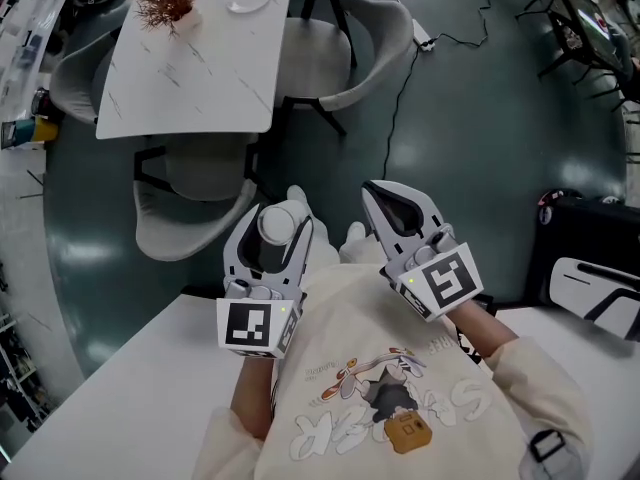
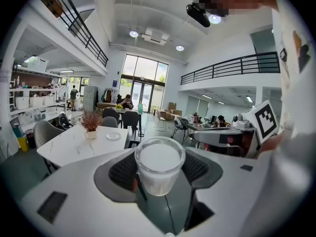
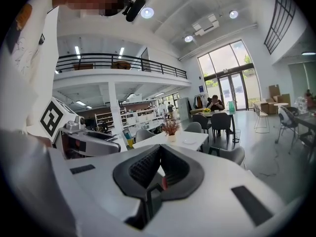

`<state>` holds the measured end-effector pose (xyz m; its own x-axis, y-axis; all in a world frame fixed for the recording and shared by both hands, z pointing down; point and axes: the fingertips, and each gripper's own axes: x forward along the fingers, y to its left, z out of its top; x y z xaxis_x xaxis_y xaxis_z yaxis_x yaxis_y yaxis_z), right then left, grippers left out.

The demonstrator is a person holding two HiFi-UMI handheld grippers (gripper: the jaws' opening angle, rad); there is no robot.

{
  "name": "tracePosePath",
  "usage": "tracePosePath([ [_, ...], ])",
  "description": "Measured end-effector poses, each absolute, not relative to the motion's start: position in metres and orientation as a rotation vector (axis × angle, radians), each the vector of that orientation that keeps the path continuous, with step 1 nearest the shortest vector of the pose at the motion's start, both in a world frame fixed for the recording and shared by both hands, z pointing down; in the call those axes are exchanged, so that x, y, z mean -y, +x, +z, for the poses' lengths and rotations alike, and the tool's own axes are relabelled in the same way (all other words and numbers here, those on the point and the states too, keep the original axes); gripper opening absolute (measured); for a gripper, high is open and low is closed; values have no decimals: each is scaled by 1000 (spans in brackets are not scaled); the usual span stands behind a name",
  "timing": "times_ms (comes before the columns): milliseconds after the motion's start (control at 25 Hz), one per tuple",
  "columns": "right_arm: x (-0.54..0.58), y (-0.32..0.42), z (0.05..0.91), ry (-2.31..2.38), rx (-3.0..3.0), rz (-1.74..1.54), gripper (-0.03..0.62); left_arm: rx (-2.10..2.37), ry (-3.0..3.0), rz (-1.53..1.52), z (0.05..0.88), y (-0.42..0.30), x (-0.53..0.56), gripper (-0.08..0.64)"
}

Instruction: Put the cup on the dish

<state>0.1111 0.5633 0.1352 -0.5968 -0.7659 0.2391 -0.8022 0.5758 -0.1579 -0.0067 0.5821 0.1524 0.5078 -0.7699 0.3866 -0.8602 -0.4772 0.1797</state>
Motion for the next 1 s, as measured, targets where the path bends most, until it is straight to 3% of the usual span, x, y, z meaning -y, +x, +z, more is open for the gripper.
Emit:
tracePosePath([
  [1000,-415,-2,124,1445,2542,352,6,1190,2493,312,159,-110,-422,277],
])
